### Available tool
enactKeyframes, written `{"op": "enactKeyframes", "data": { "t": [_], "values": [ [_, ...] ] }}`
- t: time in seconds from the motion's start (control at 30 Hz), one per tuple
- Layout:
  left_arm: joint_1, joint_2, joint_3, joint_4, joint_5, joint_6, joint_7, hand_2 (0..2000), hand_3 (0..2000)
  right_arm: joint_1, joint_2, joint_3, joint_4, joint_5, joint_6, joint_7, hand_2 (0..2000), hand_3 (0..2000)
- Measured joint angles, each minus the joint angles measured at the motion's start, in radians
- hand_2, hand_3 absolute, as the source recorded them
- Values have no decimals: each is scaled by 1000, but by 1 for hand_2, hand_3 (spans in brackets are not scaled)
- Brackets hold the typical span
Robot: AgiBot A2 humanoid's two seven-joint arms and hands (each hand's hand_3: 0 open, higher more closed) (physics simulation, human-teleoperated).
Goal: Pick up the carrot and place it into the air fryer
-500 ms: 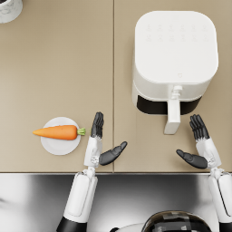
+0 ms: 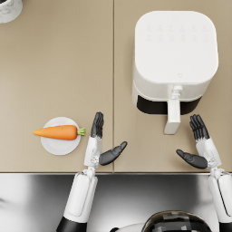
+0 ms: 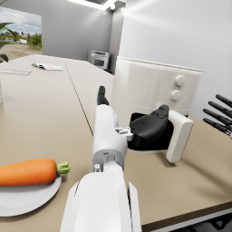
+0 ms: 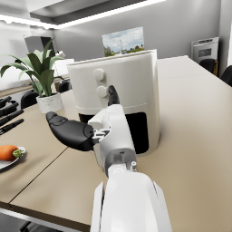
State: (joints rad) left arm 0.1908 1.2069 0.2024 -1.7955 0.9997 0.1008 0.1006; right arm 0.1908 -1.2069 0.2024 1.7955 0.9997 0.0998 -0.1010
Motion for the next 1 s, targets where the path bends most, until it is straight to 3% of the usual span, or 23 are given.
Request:
{"op": "enactKeyframes", "data": {
  "t": [0.3, 0.37, 0.47, 0.77, 1.0],
  "values": [
    [0, 0, 0, 0, 0, 0, 0, 0, 0, 0, 0, 0, 0, 0, 0, 0, 0, 0],
    [-3, 5, 14, 11, 0, -49, -49, 0, 0, -2, -2, 9, -6, 0, -28, 29, 0, 0],
    [-12, 10, -1, 11, 0, -82, -82, 0, 0, 11, -20, 33, -39, 0, -73, 74, 0, 0],
    [-41, 23, -158, 1, 401, -100, -100, 0, 0, 51, -72, 79, -116, 343, -98, 100, 0, 0],
    [-24, 35, -268, 16, 715, -101, -101, 0, 0, 46, -89, 76, -144, 417, -100, 101, 0, 0]
  ]
}}
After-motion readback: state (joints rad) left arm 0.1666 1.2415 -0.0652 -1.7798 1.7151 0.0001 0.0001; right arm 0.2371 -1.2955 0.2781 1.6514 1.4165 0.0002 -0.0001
